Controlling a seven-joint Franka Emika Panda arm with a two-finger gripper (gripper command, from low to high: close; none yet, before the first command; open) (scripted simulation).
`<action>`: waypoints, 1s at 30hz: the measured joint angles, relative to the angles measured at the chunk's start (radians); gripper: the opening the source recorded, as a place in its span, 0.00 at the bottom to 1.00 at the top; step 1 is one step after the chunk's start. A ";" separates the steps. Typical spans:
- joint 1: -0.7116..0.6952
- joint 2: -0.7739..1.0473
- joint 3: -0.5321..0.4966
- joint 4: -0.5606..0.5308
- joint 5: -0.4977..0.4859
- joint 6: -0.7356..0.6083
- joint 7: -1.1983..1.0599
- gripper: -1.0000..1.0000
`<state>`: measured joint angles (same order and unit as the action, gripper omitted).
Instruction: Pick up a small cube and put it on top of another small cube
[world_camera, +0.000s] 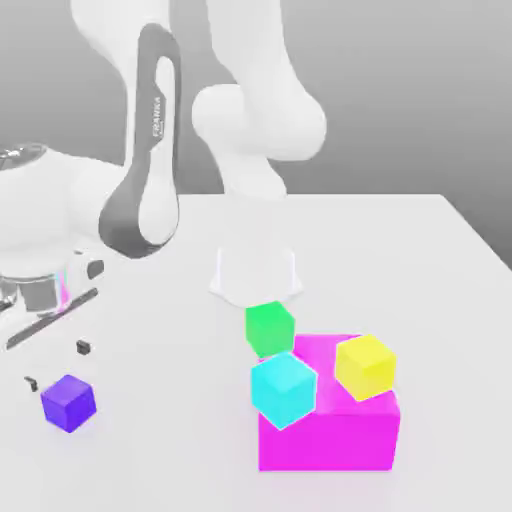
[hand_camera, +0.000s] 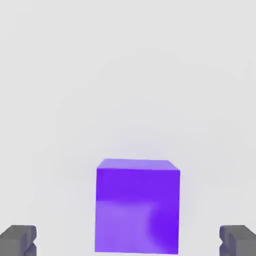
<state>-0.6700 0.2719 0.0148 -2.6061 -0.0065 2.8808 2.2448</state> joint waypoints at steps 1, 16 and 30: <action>0.002 0.036 -0.002 0.006 -0.001 0.029 0.002 0.50; 0.007 -0.106 0.006 -0.020 -0.002 -0.086 0.015 0.00; 0.446 -0.491 0.301 -0.023 0.107 -0.454 0.501 0.00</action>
<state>-0.2241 -0.2195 0.3159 -2.6289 0.1008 2.4269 2.7455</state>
